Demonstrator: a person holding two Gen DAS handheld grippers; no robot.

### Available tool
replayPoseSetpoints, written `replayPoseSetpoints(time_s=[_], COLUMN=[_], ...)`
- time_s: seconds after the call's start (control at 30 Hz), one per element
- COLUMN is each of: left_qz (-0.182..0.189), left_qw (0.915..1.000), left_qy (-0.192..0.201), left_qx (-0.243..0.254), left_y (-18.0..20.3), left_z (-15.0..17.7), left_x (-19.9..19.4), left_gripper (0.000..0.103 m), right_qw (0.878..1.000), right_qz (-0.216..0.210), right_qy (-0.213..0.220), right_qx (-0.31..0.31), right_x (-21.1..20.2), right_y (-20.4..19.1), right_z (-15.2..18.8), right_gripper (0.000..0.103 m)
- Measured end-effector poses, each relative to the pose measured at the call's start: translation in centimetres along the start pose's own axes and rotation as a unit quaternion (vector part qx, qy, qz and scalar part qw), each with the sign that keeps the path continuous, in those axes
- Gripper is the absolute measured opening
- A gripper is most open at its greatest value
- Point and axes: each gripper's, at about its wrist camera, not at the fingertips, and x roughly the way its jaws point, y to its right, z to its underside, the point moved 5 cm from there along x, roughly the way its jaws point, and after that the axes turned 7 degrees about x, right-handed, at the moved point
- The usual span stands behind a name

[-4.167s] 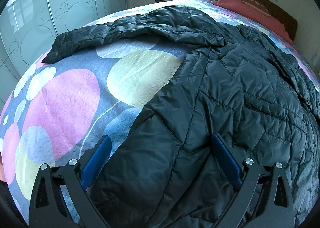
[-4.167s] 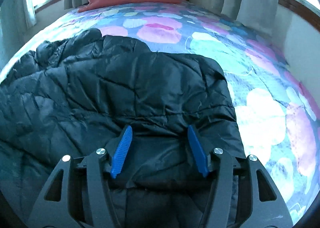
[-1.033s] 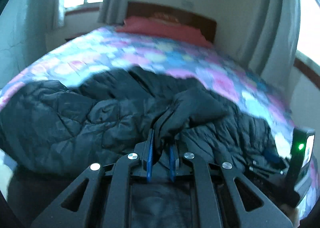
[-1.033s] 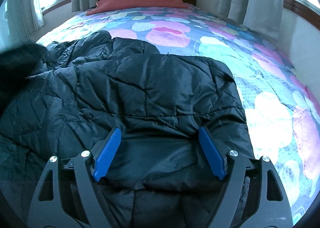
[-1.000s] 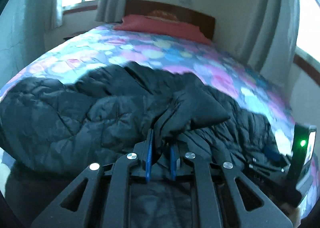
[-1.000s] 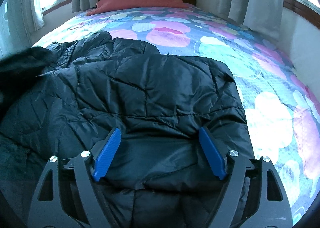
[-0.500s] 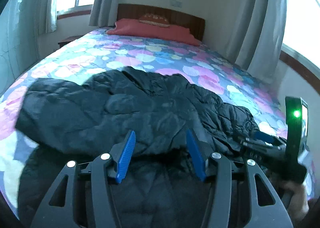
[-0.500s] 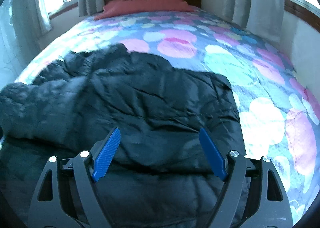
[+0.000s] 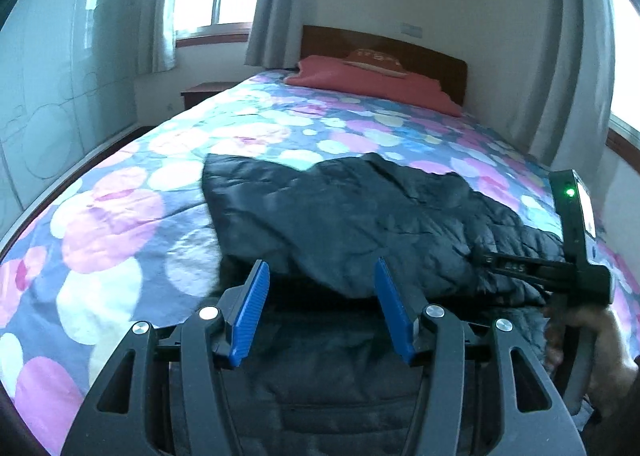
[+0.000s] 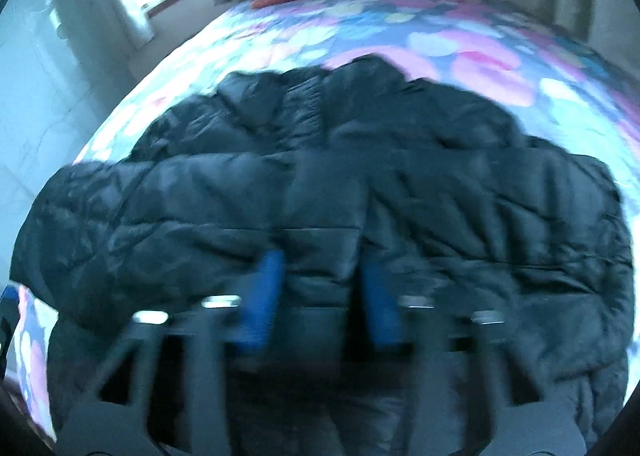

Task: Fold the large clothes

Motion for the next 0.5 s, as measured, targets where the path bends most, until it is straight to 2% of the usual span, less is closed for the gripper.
replayPoseSetpoints(time_s=[0.07,0.23,0.37,0.5], left_qz=[-0.004,-0.009,-0.005,-0.006], left_qw=[1.0,0.9999,1.0,0.9996], left_qy=[0.004,0.003,-0.005,-0.02], left_qx=[-0.002,-0.012,-0.006,0.019], left_y=[-0.7,-2.2,-1.9,-0.9], left_z=[-0.2,-0.5,-0.7,-0.8], left_x=[-0.1,0.6,2.0,3.8], left_gripper=[0.055,0.055,0.055,0.055], right_qw=[1.0,0.994,0.993,0.994], right_qz=[0.004,0.08,0.108,0.106], right_qy=[0.019,0.07,0.048,0.017], right_qx=[-0.006,-0.005,0.015,0.011], right_x=[-1.2,-4.4,-3.5,-1.7], right_y=[0.5,5.5,10.4,11.5], right_z=[-0.4,-1.9,-1.7,-0.8], right_gripper=[0.021,0.019,0.02,0.034])
